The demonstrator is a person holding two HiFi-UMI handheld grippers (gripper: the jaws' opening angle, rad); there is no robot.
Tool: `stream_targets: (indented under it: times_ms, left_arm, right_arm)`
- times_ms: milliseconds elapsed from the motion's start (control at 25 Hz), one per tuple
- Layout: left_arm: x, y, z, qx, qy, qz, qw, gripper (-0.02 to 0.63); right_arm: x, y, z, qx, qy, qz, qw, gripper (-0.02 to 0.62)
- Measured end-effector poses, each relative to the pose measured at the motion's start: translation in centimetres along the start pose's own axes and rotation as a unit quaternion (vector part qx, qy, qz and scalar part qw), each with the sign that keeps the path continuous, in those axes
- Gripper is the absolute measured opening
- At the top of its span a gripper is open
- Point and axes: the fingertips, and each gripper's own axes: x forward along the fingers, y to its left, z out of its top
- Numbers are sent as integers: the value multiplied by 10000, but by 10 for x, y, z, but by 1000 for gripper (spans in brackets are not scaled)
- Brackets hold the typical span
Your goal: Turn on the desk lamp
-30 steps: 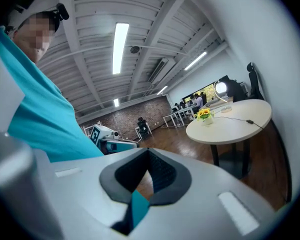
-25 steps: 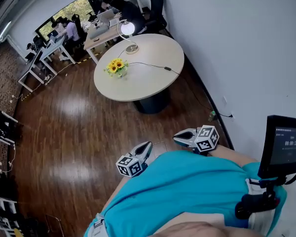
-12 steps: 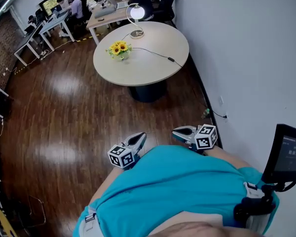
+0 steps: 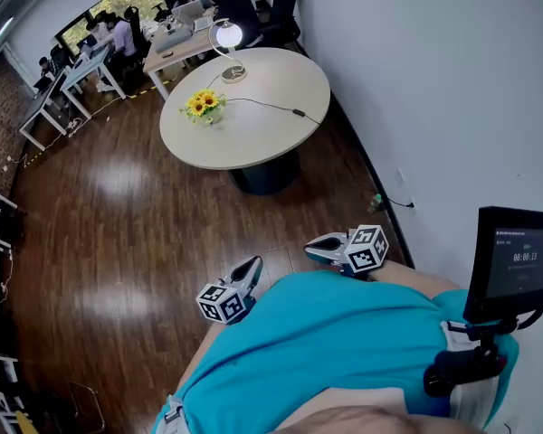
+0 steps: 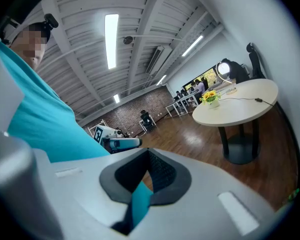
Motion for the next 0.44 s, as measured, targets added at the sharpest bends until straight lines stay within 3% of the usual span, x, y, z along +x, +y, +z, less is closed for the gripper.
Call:
stream_targets:
  times_ms: [440]
  left_arm:
    - [-4,-1,-1,-14,-26,47,10000,23]
  right_arm:
    - [4,5,-3,-42,81,82,9999,2]
